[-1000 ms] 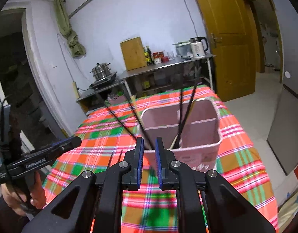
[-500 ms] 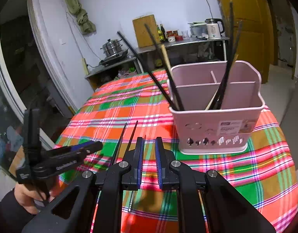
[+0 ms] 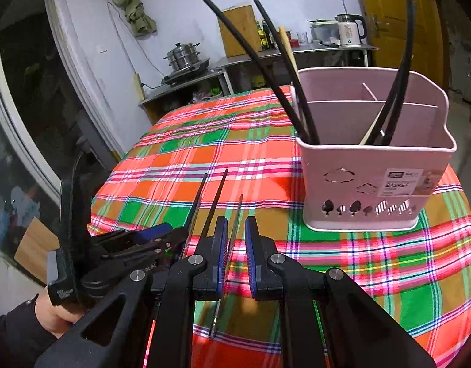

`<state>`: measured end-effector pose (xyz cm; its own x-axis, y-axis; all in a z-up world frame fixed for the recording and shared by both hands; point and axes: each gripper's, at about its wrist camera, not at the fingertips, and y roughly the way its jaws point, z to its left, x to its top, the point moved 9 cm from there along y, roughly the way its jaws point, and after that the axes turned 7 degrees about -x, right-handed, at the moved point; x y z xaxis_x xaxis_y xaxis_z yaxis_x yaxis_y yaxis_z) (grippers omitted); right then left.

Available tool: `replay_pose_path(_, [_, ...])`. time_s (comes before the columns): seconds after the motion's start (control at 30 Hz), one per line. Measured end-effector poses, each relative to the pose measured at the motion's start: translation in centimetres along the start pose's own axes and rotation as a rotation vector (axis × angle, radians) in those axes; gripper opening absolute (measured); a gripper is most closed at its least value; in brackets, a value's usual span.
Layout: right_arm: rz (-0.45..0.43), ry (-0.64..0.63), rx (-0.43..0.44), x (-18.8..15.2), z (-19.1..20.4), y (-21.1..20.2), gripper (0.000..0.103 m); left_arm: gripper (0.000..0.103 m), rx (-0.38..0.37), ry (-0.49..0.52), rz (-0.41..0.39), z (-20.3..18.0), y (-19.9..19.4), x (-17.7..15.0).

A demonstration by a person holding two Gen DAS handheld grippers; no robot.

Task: Organize utensils
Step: 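Move both tools back down to the chopsticks on the cloth, then grasp a black chopstick with the left tool while the right tool grasps another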

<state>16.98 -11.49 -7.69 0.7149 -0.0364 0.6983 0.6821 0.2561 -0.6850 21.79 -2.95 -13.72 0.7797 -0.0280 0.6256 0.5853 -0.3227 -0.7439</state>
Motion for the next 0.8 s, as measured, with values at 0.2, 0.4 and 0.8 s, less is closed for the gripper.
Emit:
replay_pose_path(0.2, [0.011, -0.011, 0.005, -0.2, 0.6, 0.6, 0.012, 0.017, 0.056, 0.007, -0.002, 1.2, -0.3, -0.4])
replay_pose_path(0.4, [0.036, -0.030, 0.020, -0.4, 1.6, 2.1, 0.012, 0.017, 0.049, -0.040, -0.005, 2.7, -0.8, -0.4])
replay_pose_path(0.8, [0.130, -0.052, 0.038, -0.4, 4.0, 8.6, 0.012, 0.017, 0.011, -0.147, 0.001, 6.7, -1.2, 0.4])
